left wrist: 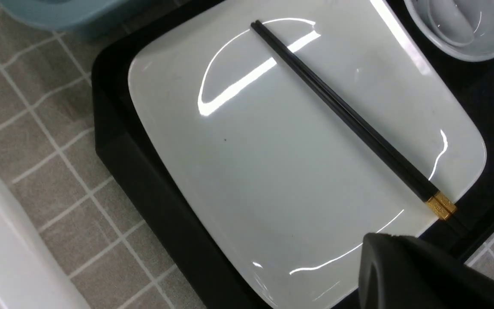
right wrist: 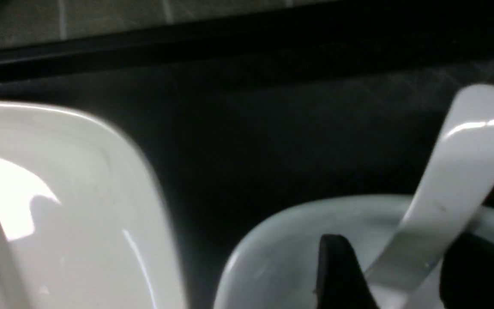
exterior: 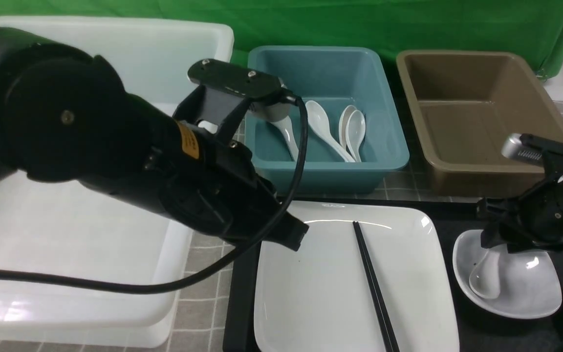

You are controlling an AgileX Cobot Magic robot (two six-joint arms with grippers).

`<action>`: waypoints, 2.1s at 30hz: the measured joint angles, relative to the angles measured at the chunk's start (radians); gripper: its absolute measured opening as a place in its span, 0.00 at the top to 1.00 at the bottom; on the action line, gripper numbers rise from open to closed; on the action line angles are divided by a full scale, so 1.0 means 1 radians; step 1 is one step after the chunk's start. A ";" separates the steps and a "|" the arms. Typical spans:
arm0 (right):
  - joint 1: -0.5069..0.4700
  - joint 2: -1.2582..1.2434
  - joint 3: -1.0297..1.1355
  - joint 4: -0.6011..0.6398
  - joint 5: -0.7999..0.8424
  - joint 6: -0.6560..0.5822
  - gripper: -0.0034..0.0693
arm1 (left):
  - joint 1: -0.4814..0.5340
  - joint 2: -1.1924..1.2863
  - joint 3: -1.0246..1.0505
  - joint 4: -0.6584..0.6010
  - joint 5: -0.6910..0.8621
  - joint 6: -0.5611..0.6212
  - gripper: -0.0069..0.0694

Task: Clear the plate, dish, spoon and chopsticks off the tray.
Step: Use the right arm to grab a soup spoon from the plate, then use the right arm to put the soup spoon into the small storage box in the middle, then use the left arm to grab a pair of chopsticks from the plate

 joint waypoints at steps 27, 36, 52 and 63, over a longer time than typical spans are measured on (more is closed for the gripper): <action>0.022 -0.029 -0.002 0.000 0.109 -0.065 0.69 | 0.000 0.000 -0.001 0.001 -0.013 0.010 0.88; 0.037 -0.231 -0.185 0.059 0.145 -0.116 0.69 | 0.043 0.000 -0.001 0.077 -0.095 -0.110 0.88; 0.282 0.335 -0.874 0.078 0.119 -0.114 0.62 | 0.104 0.000 -0.001 0.039 -0.092 -0.143 0.88; 0.297 0.336 -0.933 0.047 0.323 -0.070 0.47 | 0.056 0.037 -0.001 -0.048 -0.026 -0.226 0.88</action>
